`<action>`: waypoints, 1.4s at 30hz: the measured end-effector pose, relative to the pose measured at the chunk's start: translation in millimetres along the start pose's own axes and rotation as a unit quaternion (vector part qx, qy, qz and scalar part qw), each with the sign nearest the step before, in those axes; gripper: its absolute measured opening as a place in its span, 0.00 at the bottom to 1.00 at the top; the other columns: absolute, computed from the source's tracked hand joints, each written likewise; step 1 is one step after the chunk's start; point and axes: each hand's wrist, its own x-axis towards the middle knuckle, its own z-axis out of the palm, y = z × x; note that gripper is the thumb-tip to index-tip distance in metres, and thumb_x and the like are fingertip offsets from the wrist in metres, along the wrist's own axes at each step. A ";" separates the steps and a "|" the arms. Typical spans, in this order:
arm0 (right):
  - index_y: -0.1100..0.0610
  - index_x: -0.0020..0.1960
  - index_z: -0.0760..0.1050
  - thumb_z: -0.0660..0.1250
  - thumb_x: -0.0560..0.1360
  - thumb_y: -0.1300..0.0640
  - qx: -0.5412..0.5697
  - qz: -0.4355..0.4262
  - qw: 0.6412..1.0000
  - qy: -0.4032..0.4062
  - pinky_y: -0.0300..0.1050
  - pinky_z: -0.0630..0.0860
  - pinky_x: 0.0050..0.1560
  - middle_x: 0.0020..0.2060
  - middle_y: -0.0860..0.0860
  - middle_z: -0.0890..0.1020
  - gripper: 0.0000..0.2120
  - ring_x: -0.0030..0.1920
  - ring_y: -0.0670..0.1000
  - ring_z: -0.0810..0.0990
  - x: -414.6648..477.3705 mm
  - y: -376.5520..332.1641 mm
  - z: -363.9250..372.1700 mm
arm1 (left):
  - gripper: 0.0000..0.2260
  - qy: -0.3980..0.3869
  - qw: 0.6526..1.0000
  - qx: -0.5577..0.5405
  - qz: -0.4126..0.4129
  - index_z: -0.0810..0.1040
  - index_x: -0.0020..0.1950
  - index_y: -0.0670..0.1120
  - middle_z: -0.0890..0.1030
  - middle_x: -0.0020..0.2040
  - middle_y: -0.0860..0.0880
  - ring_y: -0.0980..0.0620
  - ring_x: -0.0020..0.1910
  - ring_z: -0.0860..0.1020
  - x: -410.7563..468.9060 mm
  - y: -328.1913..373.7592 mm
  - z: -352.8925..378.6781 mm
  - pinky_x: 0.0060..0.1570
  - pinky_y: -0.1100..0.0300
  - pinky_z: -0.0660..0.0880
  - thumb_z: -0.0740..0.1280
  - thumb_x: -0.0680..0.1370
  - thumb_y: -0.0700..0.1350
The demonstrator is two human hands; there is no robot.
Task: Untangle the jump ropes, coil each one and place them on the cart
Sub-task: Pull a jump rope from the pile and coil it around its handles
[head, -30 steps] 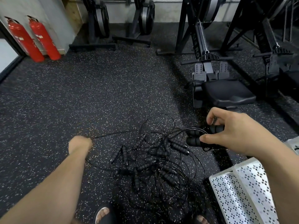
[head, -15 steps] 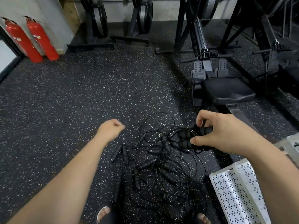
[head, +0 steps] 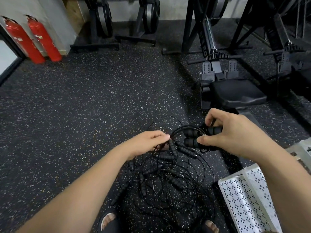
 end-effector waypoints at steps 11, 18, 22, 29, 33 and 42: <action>0.43 0.47 0.73 0.83 0.68 0.38 -0.001 0.046 0.999 -0.003 0.42 0.73 0.23 0.41 0.43 0.83 0.21 0.22 0.48 0.77 0.2 5.7 -5.6 | 0.07 0.184 0.982 -0.022 0.034 0.88 0.54 0.63 0.87 0.43 0.58 0.58 0.42 0.80 3.6 -20.2 -36.0 0.46 0.60 0.80 0.70 0.83 0.55; 0.43 0.48 0.74 0.82 0.66 0.36 -0.010 0.068 0.998 0.000 0.42 0.76 0.27 0.46 0.40 0.81 0.21 0.32 0.51 0.85 1.6 8.3 -7.2 | 0.08 0.208 0.967 -0.144 -0.033 0.91 0.54 0.55 0.81 0.39 0.53 0.56 0.38 0.75 -7.8 -46.0 -68.0 0.40 0.61 0.75 0.70 0.84 0.49; 0.44 0.48 0.75 0.82 0.67 0.37 -0.007 0.082 0.997 0.008 0.43 0.76 0.27 0.46 0.41 0.82 0.21 0.34 0.50 0.84 2.0 11.6 -8.9 | 0.09 0.206 0.957 -0.184 -0.093 0.90 0.56 0.50 0.79 0.39 0.51 0.55 0.36 0.74 -14.1 -65.5 -79.3 0.32 0.66 0.72 0.70 0.85 0.48; 0.44 0.48 0.75 0.82 0.67 0.37 0.001 0.097 0.995 0.022 0.47 0.82 0.26 0.52 0.44 0.83 0.21 0.37 0.50 0.85 0.3 14.0 -11.2 | 0.09 0.232 0.923 -0.242 -0.188 0.89 0.57 0.46 0.80 0.36 0.51 0.56 0.32 0.74 -19.6 -90.1 -97.8 0.23 0.67 0.70 0.71 0.84 0.47; 0.44 0.48 0.75 0.82 0.67 0.37 0.006 0.099 0.995 0.010 0.48 0.83 0.28 0.50 0.42 0.82 0.21 0.35 0.53 0.86 -0.3 10.3 -11.8 | 0.10 0.235 0.903 -0.285 -0.220 0.88 0.60 0.42 0.81 0.36 0.50 0.56 0.32 0.76 -19.1 -106.4 -104.3 0.28 0.65 0.76 0.70 0.84 0.45; 0.44 0.48 0.77 0.85 0.66 0.40 0.099 0.062 0.992 -0.053 0.52 0.81 0.26 0.48 0.48 0.83 0.21 0.30 0.52 0.78 0.0 1.2 -1.6 | 0.26 0.308 0.937 -0.005 -0.163 0.76 0.76 0.56 0.77 0.74 0.52 0.54 0.44 0.79 -7.9 -75.6 -85.0 0.44 0.59 0.77 0.73 0.80 0.38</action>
